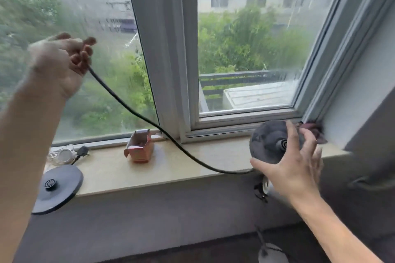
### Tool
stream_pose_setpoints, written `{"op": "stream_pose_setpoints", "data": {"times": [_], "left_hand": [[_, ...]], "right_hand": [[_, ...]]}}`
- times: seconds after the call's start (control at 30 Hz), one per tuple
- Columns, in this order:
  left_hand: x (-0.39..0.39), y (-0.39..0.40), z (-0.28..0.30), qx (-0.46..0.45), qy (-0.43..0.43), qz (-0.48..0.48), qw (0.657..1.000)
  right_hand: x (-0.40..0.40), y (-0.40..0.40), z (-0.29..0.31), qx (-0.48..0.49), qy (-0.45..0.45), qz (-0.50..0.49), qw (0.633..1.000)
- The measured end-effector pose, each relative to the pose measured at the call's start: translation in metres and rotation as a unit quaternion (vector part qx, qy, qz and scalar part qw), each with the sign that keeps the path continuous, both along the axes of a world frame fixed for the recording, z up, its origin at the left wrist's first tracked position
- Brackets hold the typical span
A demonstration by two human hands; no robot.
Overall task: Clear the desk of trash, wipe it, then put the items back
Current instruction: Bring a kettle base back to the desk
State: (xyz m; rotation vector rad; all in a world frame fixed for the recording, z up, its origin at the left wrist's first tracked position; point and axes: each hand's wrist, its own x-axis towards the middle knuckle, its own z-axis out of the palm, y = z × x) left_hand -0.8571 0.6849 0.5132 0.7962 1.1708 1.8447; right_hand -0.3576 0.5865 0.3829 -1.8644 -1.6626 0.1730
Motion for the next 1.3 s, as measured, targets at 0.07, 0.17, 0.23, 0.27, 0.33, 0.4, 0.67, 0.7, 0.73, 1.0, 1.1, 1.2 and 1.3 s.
{"op": "stream_pose_setpoints", "data": {"times": [0.07,0.17,0.23,0.27,0.33,0.4,0.67,0.7,0.73,1.0,1.1,1.2,1.3], "left_hand": [[0.086,-0.035,0.005,0.025,-0.01,0.001,1.0],[0.208,-0.078,0.011,-0.003,0.112,-0.068,0.991],[0.249,-0.082,-0.006,-0.046,0.149,-0.089,0.984],[0.266,-0.085,-0.013,-0.067,0.153,-0.089,0.982],[0.3,-0.093,-0.021,-0.085,0.141,-0.104,0.981],[0.333,-0.101,-0.03,-0.09,0.144,-0.127,0.977],[0.455,-0.118,-0.051,-0.121,0.144,-0.289,0.939],[0.47,-0.119,-0.053,-0.123,0.154,-0.309,0.93],[0.484,-0.119,-0.056,-0.127,0.162,-0.327,0.923],[0.579,-0.108,-0.091,-0.134,0.284,-0.425,0.849],[0.615,-0.096,-0.102,-0.113,0.301,-0.472,0.821],[0.651,-0.08,-0.113,-0.089,0.335,-0.508,0.789],[0.686,-0.067,-0.122,-0.063,0.359,-0.539,0.759]], "right_hand": [[0.029,-0.006,-0.013,-0.014,-0.005,-0.019,1.0],[0.063,-0.009,-0.025,-0.02,-0.015,-0.04,0.999],[0.083,-0.01,-0.027,-0.02,-0.024,-0.045,0.998],[0.094,-0.012,-0.027,-0.016,-0.032,-0.048,0.998],[0.116,-0.017,-0.028,0.001,-0.046,-0.053,0.998],[0.139,-0.023,-0.029,0.018,-0.046,-0.062,0.997],[0.226,-0.053,-0.039,0.031,-0.048,-0.066,0.996],[0.236,-0.058,-0.042,0.026,-0.046,-0.071,0.996],[0.245,-0.063,-0.046,0.019,-0.042,-0.076,0.996],[0.312,-0.102,-0.084,-0.04,-0.006,-0.178,0.983],[0.332,-0.115,-0.095,-0.072,-0.001,-0.23,0.97],[0.348,-0.125,-0.101,-0.108,0.006,-0.279,0.954],[0.364,-0.132,-0.104,-0.136,0.021,-0.335,0.932]]}}
